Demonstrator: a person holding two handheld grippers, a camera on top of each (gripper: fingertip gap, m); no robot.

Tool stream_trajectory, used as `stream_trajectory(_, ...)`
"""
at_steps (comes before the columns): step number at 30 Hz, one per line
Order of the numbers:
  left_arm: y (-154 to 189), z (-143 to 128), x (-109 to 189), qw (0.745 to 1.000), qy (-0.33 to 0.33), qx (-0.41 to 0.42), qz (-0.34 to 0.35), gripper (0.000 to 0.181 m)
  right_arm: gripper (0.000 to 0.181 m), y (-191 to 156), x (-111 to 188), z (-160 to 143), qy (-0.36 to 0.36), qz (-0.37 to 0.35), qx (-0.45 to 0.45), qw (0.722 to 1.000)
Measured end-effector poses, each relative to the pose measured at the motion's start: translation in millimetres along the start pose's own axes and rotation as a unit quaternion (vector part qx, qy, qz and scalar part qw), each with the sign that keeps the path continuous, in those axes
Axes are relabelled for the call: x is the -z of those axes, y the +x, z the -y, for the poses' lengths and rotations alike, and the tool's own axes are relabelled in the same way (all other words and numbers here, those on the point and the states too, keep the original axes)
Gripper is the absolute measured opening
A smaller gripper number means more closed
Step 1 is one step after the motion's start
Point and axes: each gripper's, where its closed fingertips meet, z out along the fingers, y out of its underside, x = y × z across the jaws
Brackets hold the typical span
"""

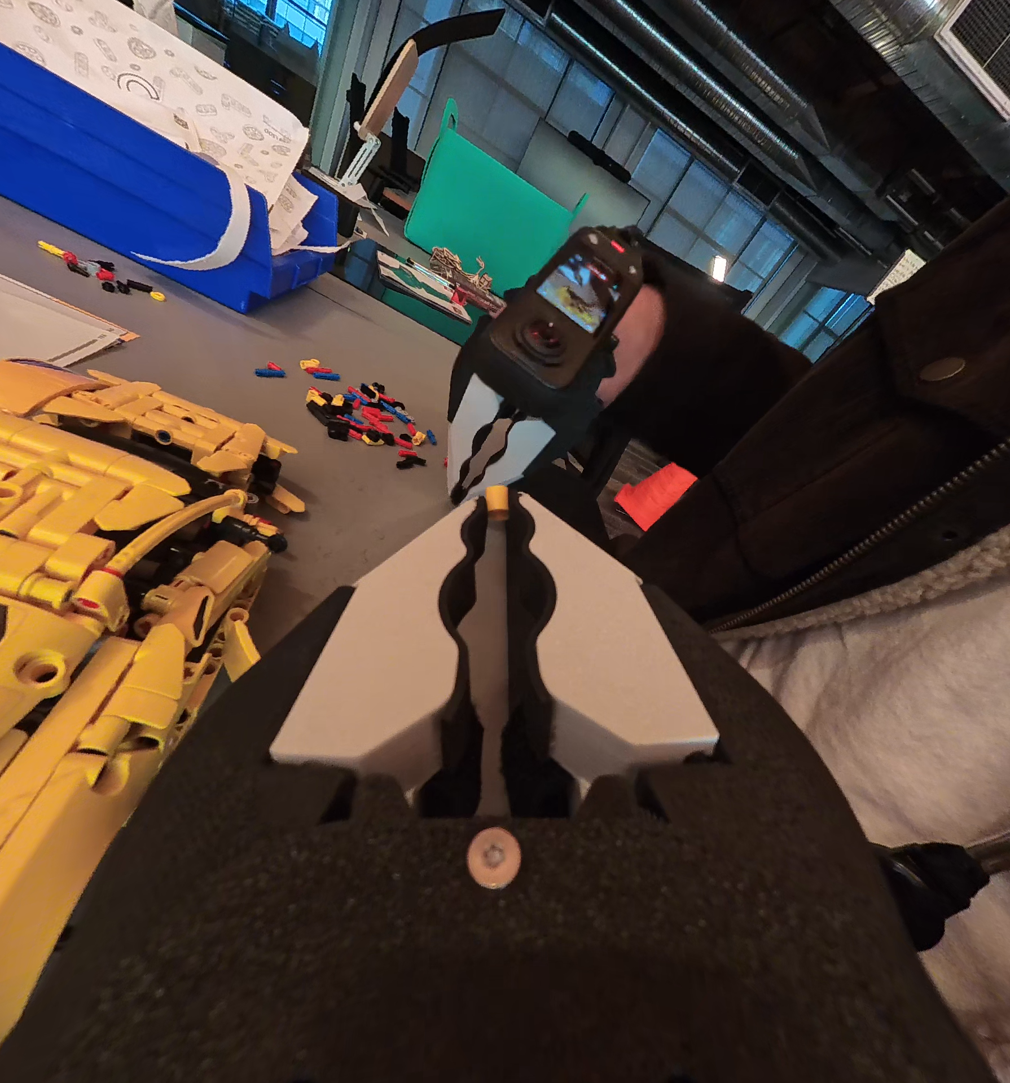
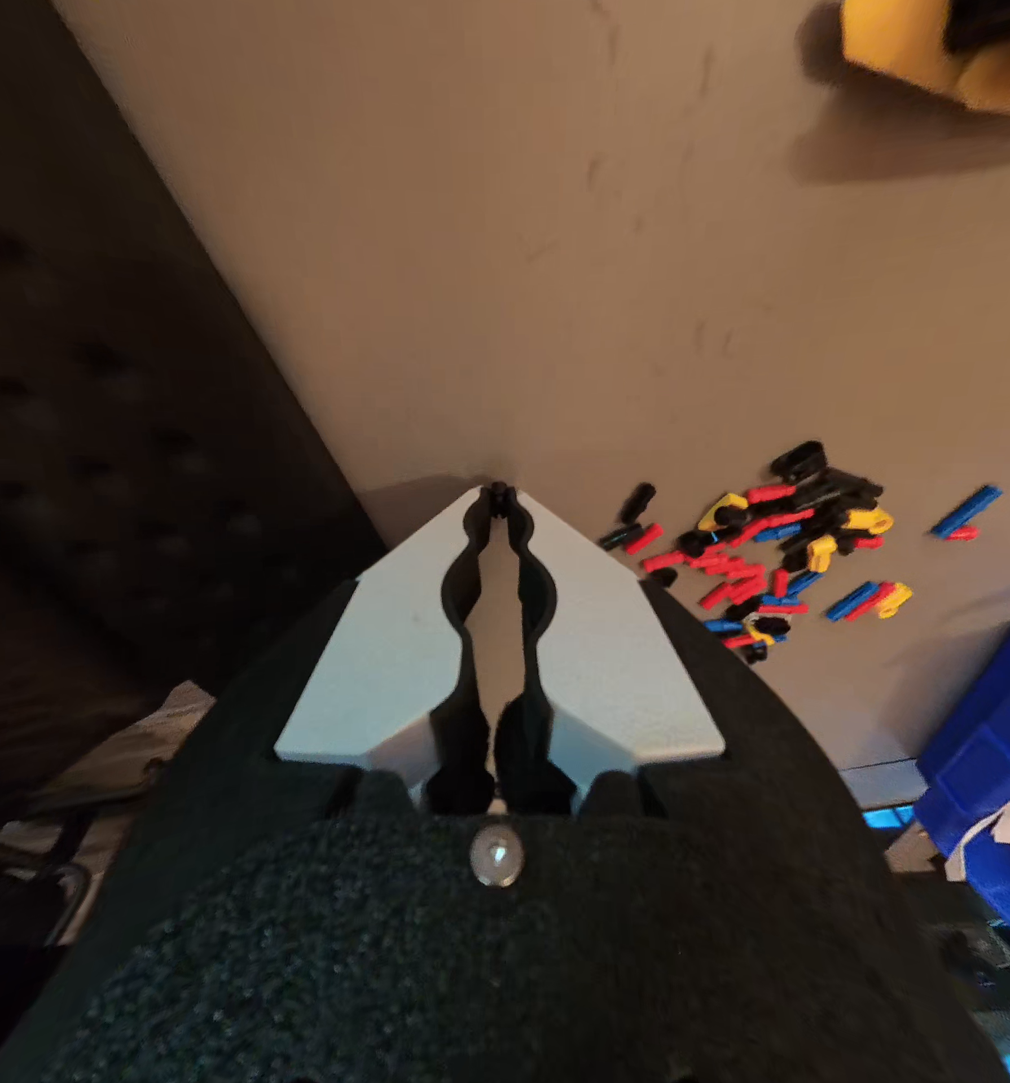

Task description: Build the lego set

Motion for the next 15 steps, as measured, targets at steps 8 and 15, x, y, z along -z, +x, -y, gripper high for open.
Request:
stream_trajectory(8,0.8,0.2,0.1,1.0,0.001,-0.001,-0.001,0.007,0.004,-0.7,-2.3,-9.3,-0.038,0.022,-0.005,0.999)
stream_trajectory(15,0.8,0.3,0.2,1.0,0.001,0.0,-0.002,0.007,0.004,-0.7,-3.2,-6.6,-0.037,0.027,0.0,0.999)
